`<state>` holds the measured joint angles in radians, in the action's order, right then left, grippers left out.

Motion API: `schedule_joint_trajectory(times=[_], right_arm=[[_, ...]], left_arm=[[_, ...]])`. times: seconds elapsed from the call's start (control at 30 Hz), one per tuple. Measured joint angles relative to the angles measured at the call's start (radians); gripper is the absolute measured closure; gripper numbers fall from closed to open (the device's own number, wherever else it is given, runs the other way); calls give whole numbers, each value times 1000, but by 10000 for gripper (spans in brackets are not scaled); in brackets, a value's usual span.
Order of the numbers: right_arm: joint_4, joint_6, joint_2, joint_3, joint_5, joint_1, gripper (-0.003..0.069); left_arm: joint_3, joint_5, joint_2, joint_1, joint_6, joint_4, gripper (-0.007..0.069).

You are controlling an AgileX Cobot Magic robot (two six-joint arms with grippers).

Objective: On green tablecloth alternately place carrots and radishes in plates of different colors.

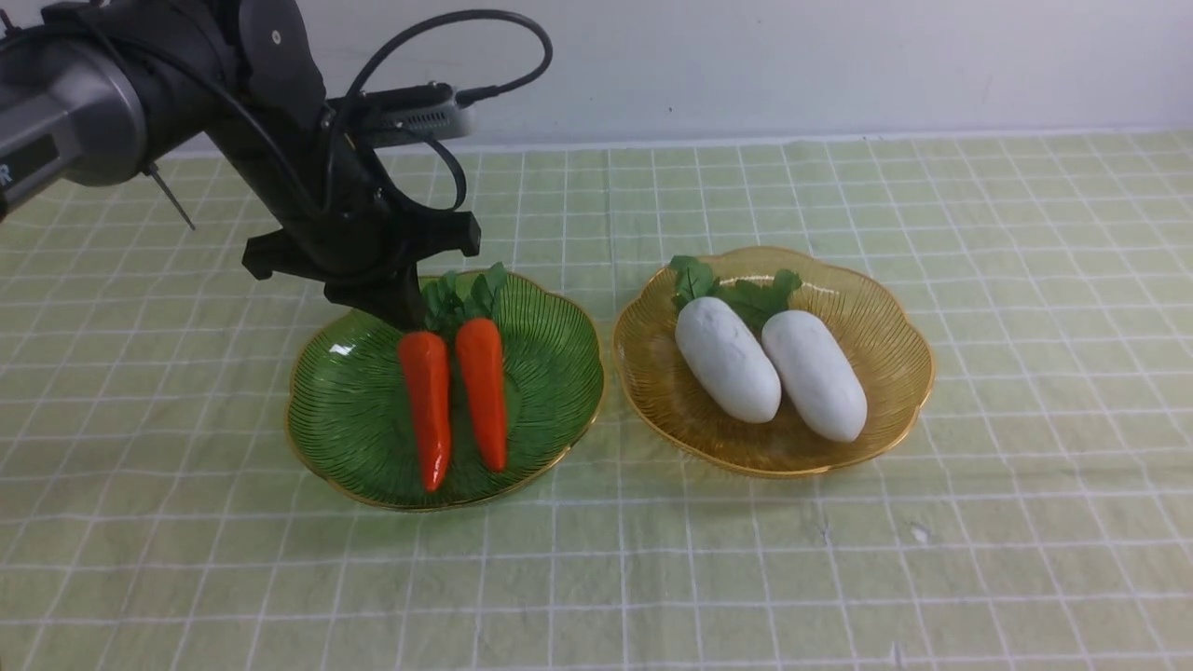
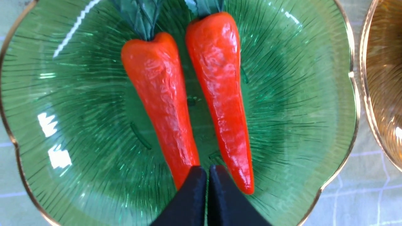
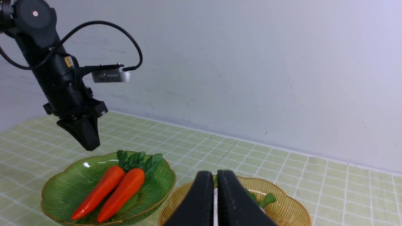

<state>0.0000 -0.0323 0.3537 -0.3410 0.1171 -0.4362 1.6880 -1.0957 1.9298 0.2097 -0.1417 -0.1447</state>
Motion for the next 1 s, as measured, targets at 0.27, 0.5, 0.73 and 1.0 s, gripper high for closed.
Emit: schedule_joint_trajectory(times=[0.27, 0.5, 0.73, 1.0], right_arm=[[0, 0, 0, 1, 0, 0, 646], [0, 0, 0, 1, 0, 0, 646], [0, 0, -25, 30, -5, 1, 646], [0, 0, -198, 198, -4, 173, 646]], left_arm=[[0, -25, 0, 0, 3, 1, 632], [0, -51, 0, 0, 3, 2, 632], [0, -58, 0, 0, 3, 3, 632], [0, -49, 0, 0, 3, 4, 632]])
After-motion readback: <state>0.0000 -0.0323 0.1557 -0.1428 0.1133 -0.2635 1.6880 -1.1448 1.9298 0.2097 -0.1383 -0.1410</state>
